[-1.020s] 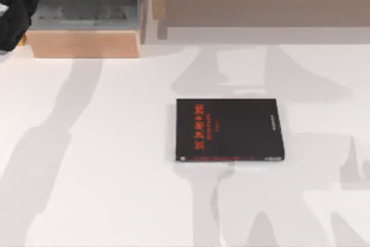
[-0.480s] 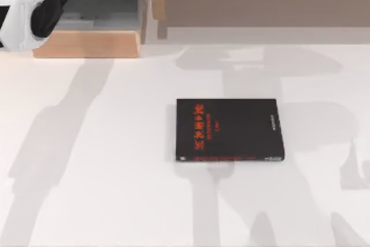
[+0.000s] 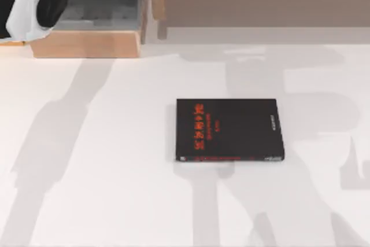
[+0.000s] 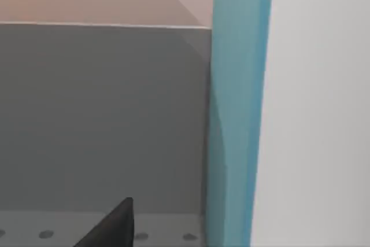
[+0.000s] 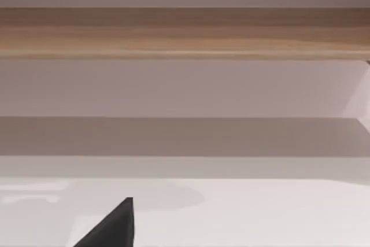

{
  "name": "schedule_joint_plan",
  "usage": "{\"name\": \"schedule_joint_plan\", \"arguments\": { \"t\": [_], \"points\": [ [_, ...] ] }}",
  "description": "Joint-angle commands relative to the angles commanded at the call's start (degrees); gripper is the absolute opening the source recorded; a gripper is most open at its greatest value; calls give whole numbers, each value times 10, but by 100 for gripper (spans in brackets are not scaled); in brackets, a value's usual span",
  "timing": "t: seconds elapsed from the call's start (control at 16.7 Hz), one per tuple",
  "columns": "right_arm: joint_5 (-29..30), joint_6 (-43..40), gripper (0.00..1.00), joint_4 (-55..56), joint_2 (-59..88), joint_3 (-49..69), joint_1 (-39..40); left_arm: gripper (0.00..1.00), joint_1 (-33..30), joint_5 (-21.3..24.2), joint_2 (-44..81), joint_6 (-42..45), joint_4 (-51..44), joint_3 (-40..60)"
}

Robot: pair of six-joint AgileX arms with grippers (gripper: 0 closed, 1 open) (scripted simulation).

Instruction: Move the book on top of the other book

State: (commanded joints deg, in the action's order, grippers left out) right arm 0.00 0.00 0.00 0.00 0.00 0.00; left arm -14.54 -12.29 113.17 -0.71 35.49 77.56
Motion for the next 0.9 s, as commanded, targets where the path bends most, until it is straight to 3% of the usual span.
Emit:
{"name": "schedule_joint_plan", "arguments": {
  "t": [0.48, 0.9],
  "points": [
    [0, 0, 100, 0, 0, 0, 0, 100, 3, 3, 26, 0, -12, 38],
    [0, 0, 100, 0, 0, 0, 0, 47, 3, 3, 26, 0, -12, 38]
  ]
}}
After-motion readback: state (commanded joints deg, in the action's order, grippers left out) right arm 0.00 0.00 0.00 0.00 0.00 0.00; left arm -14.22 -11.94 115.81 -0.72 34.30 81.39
